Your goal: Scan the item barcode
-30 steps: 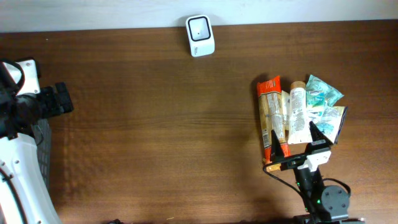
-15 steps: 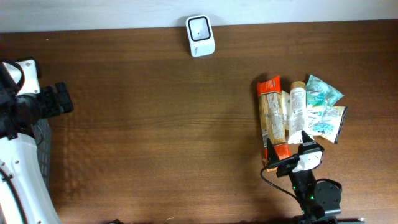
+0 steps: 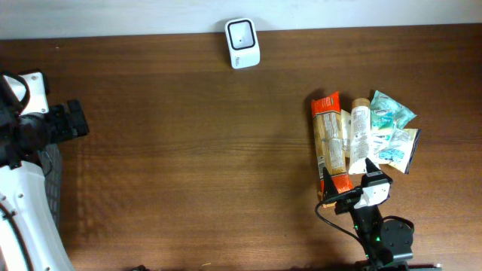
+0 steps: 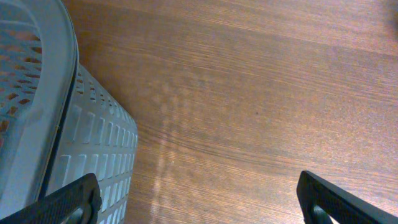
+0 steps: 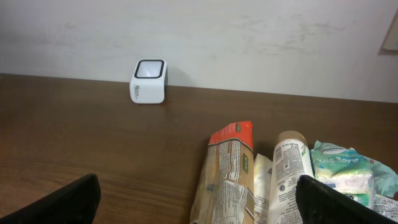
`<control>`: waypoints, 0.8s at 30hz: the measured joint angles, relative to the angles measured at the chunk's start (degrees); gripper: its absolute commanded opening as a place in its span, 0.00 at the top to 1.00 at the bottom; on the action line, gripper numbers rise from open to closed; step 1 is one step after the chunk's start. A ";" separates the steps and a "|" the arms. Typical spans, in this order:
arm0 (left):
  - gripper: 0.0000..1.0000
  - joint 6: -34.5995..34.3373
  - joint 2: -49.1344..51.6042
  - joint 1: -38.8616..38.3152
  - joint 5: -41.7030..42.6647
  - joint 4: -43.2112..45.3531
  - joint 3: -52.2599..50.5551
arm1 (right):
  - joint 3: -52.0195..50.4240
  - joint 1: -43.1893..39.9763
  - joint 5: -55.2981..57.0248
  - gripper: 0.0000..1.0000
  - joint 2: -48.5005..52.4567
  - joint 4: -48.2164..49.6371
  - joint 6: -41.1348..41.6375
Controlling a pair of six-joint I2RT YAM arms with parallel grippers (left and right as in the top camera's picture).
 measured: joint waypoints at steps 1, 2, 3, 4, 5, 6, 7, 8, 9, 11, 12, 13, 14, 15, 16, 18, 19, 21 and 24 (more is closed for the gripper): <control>0.01 -0.02 0.00 0.00 0.00 -0.02 0.00 | 0.00 0.00 0.02 0.01 0.00 0.00 0.00; 0.01 -0.02 -0.15 -0.15 -0.04 -0.02 0.00 | 0.00 0.00 0.00 0.01 0.00 0.00 0.00; 0.01 0.00 -0.90 -0.74 -0.33 0.04 -0.20 | 0.00 0.00 0.00 0.01 0.00 0.00 0.00; 0.01 -0.02 -2.56 -2.03 -0.61 0.22 -1.05 | 0.00 0.00 0.00 0.01 0.00 0.00 0.00; 0.01 0.00 -5.42 -4.28 -0.81 0.46 -2.62 | 0.00 0.00 0.00 0.01 0.00 0.00 0.00; 0.01 0.09 -8.83 -6.78 -1.05 1.16 -4.61 | 0.00 0.00 0.00 0.01 0.00 0.02 -0.02; 0.01 0.20 -12.72 -9.01 -1.11 4.17 -7.54 | 0.00 0.00 0.00 0.01 0.00 0.00 0.02; 0.01 0.22 -15.80 -10.29 -1.16 6.88 -10.14 | 0.00 0.00 0.00 0.01 0.00 0.02 -0.02; 0.01 0.22 -18.27 -11.08 -1.25 11.34 -12.98 | 0.00 0.00 0.00 0.01 0.00 0.02 0.04; 0.01 0.37 -25.88 -13.62 -1.44 24.30 -24.35 | 0.00 0.00 0.00 0.01 0.00 0.02 0.02; 0.01 0.39 -28.57 -14.53 -1.29 30.67 -29.20 | 0.00 0.00 0.00 0.01 0.00 0.02 0.02; 0.01 0.44 -31.67 -15.54 -1.09 36.02 -34.73 | 0.00 0.00 0.00 0.01 0.00 0.02 0.04; 0.01 0.46 -34.84 -16.52 -0.98 41.20 -40.19 | 0.00 0.00 0.00 0.01 0.00 0.02 0.04; 0.01 0.46 -37.81 -17.33 -0.85 46.69 -45.27 | 0.00 0.00 0.00 0.01 0.00 0.02 0.02; 0.01 0.44 -40.24 -17.88 -0.74 50.66 -49.03 | 0.00 0.00 0.00 0.01 0.00 0.02 0.02; 0.01 0.48 -46.36 -18.67 -0.63 62.18 -58.80 | 0.00 0.00 0.00 0.01 0.00 0.02 0.04; 0.01 0.52 -49.90 -18.82 -0.61 65.31 -63.41 | 0.00 0.00 0.00 0.01 0.00 0.02 0.00; 0.01 0.61 -55.52 -18.86 -0.61 66.97 -69.83 | 0.00 0.00 0.00 0.01 0.00 0.02 0.00; 0.01 0.90 -62.31 -18.99 -0.61 67.08 -75.58 | 0.00 0.00 0.00 0.01 0.00 0.00 0.00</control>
